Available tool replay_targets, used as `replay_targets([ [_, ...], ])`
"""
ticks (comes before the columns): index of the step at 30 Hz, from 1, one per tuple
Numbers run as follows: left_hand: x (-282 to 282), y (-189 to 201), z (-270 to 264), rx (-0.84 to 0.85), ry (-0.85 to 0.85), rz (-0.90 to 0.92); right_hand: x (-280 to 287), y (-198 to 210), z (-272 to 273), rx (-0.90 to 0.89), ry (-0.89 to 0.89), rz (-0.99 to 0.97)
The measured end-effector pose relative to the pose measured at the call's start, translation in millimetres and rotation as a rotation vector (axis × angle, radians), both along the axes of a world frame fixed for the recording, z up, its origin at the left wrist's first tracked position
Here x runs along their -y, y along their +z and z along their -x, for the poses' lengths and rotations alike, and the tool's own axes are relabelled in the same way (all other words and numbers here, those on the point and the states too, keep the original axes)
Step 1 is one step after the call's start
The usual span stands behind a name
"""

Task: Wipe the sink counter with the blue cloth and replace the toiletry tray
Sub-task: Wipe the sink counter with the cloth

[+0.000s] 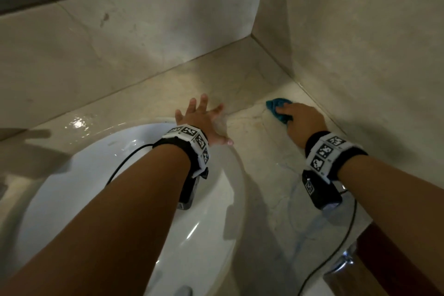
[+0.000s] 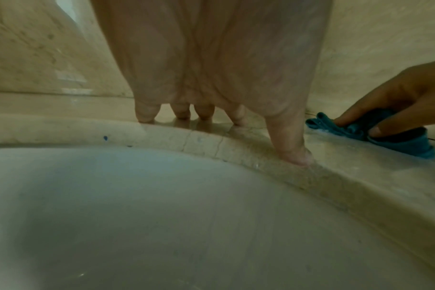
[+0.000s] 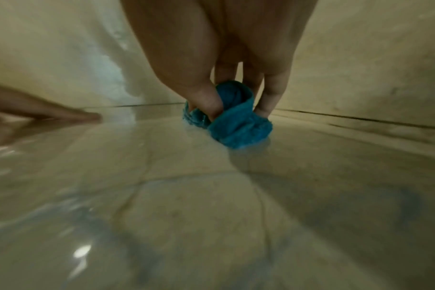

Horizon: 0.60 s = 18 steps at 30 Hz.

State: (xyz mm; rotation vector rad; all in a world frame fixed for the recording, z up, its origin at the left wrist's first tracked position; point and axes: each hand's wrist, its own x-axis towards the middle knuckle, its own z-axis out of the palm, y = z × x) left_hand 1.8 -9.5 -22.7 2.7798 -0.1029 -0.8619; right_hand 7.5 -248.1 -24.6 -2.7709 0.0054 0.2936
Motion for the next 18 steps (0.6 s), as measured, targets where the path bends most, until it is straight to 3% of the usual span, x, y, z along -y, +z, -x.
replay_targets([
  [8,2.4,6.1,0.5,-0.021,0.002,-0.016,-33.3,2.6,65.6,-0.074,0.392,0.030],
  [12,1.8,4.0,-1.3,-0.027,0.001,-0.023,-16.7,10.4,35.3,-0.066,0.172,-0.091],
  [15,1.4,1.4,-1.9,-0.011,-0.004,-0.029,-7.8,12.0,23.0,-0.045,-0.019,-0.027],
  [18,1.1,-0.8,-2.0,0.012,-0.017,-0.041,-20.5,13.5,36.3,-0.063,0.057,0.005],
])
